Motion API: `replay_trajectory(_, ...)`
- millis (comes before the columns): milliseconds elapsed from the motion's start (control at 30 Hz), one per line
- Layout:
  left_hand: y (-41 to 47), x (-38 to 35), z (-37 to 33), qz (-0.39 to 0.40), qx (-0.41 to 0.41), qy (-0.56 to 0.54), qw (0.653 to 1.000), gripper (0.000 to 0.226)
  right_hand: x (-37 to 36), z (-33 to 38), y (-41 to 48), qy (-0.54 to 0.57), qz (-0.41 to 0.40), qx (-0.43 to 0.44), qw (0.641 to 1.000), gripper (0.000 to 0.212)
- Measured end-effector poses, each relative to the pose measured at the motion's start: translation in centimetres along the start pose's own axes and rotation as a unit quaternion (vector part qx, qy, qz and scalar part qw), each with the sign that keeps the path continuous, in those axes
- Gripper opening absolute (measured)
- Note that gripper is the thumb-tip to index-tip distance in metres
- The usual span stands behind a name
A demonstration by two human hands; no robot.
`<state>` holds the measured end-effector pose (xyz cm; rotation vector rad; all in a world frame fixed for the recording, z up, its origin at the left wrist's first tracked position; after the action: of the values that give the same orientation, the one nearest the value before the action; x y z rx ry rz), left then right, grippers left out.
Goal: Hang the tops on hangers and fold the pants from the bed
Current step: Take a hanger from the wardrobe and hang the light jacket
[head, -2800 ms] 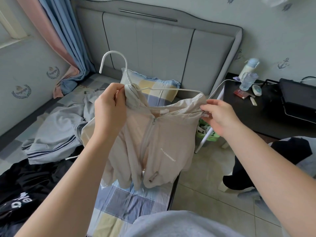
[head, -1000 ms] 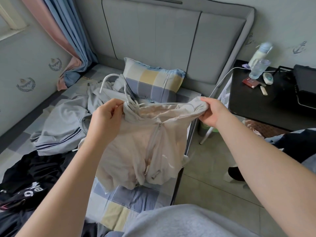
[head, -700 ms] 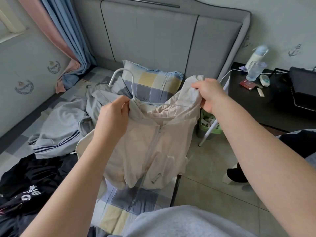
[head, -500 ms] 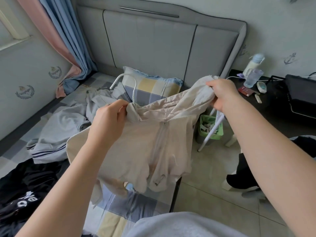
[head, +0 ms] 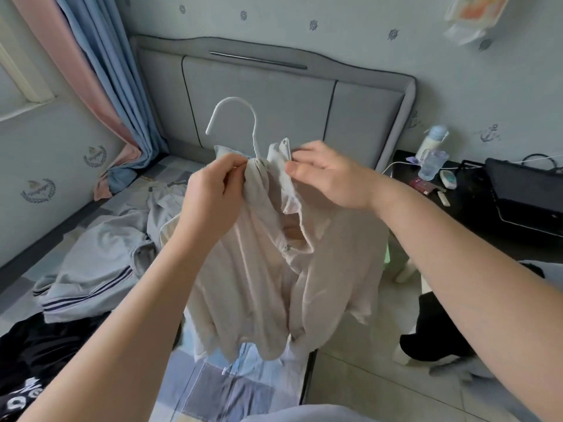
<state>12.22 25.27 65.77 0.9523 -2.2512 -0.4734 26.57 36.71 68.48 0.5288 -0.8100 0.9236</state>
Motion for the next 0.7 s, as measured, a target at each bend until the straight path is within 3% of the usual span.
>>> replay_trajectory(67, 1.2, 0.4, -0.9, 0.006, -0.015, 0.002, 1.000, 0.018, 0.7, 0.4, 0.0, -0.003, 0.020, 0.020, 1.000, 0.037)
replay_trajectory(167, 3.7, 0.6, -2.9, -0.001, -0.045, 0.006, 0.999, 0.018, 2.5, 1.5, 0.6, -0.005, -0.025, 0.048, 0.999, 0.030)
replay_trajectory(300, 8.2, 3.6, -3.6, -0.114, -0.028, 0.040, 0.992, 0.023, 6.3, 1.7, 1.0, 0.015, -0.098, 0.054, 0.994, 0.038)
replay_trajectory(400, 10.6, 6.1, -2.6, -0.177, 0.045, 0.013, 0.983, 0.024, 8.7, 0.4, 1.0, 0.179, -0.072, 0.032, 0.981, 0.038)
replay_trajectory(500, 12.1, 5.4, -2.7, -0.124, 0.048, -0.024, 0.991, 0.023, 9.9, -0.8, 1.3, 0.393, 0.003, 0.014, 0.920, 0.039)
replay_trajectory(600, 12.5, 3.3, -3.4, -0.040, 0.012, -0.016, 0.999, 0.021, 10.6, -1.1, 1.5, 0.374, 0.021, 0.033, 0.927, 0.056)
replay_trajectory(700, 12.1, 1.8, -3.5, 0.014, -0.016, -0.007, 1.000, 0.018, 11.1, -1.5, 1.9, 0.301, -0.044, 0.024, 0.952, 0.040)
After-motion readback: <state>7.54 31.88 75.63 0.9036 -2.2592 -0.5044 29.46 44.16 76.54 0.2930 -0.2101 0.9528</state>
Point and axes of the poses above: each hand's wrist, its own y-axis towards the middle knuckle, its own x-axis out of the back of the hand, z = x × y, the point moved 6 cm from there along y, towards the middle knuckle, and after that the axes turned 8 degrees about -y, right-handed, at the moved point
